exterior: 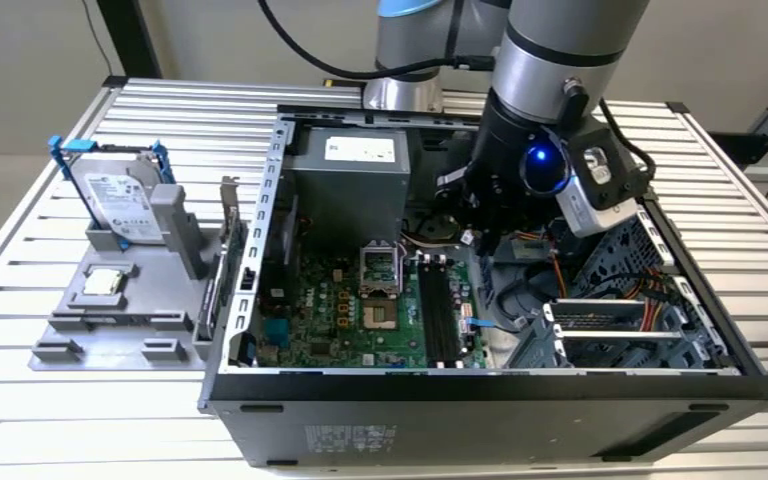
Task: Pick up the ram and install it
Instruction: 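Insert the ram into the slot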
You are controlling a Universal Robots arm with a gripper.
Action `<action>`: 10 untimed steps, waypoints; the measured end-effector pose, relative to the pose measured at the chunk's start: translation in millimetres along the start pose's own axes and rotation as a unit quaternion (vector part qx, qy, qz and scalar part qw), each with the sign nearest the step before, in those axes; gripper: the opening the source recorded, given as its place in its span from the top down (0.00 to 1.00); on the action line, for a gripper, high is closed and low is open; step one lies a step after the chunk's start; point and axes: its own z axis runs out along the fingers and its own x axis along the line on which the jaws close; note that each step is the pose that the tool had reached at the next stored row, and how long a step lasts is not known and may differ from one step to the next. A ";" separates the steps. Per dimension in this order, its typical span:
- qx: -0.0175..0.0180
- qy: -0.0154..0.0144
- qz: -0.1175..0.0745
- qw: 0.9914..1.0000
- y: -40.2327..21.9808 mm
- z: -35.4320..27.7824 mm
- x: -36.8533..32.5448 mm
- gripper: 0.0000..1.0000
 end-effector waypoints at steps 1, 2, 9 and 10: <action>0.000 0.000 0.000 1.000 0.0 1.0 0.0 1.00; 0.000 0.000 0.000 1.000 0.0 1.9 0.0 1.00; 0.000 0.000 -0.001 1.000 -1.1 12.2 0.4 1.00; 0.000 0.000 -0.002 1.000 -1.2 13.7 0.6 1.00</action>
